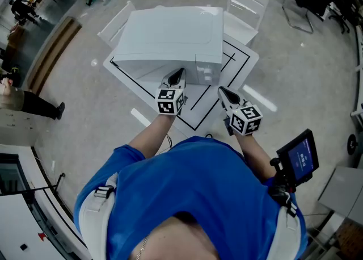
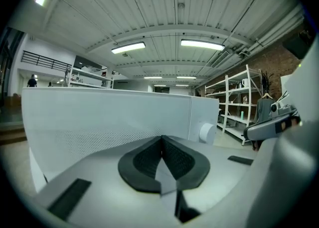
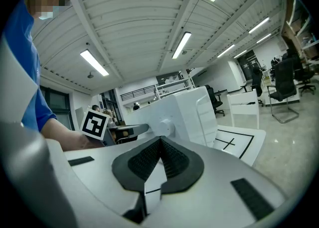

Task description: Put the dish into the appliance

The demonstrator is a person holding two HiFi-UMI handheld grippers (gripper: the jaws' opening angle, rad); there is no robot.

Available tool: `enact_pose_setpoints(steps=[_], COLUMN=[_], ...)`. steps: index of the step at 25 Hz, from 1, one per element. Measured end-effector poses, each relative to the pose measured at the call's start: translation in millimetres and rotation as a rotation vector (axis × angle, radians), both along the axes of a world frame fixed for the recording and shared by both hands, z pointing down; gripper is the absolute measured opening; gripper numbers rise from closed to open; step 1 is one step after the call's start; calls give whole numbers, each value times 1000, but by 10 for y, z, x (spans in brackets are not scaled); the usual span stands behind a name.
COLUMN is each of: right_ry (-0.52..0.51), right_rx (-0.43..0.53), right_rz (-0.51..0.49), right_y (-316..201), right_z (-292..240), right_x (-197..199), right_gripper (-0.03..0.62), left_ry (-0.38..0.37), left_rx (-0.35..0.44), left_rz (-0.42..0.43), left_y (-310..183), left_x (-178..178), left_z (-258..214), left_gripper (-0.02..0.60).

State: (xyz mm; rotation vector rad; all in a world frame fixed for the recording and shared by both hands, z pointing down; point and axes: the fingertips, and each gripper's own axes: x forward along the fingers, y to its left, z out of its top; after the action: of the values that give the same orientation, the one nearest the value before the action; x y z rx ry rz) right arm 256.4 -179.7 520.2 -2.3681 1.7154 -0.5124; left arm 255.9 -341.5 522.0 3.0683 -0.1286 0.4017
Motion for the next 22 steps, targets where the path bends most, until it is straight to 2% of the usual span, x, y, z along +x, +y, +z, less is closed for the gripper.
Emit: enact_pose_setpoints(steps=[9,15,22], right_ry=[-11,-9,-13], right_rx=[-1,-1,3], right_rz=[22,21,52], right_y=[54,49,94], right_z=[65,-11,-72], right_x=[50,-54,-281], right_gripper=[1,2,1], left_ry=[10,31,151], left_rx=[-11,-87,-248], left_rz=[17,52,158], left_y=[-15,13,160], left_x=[64,-7,-398], left_z=[43,-48,-195], left_gripper=[9,9,9])
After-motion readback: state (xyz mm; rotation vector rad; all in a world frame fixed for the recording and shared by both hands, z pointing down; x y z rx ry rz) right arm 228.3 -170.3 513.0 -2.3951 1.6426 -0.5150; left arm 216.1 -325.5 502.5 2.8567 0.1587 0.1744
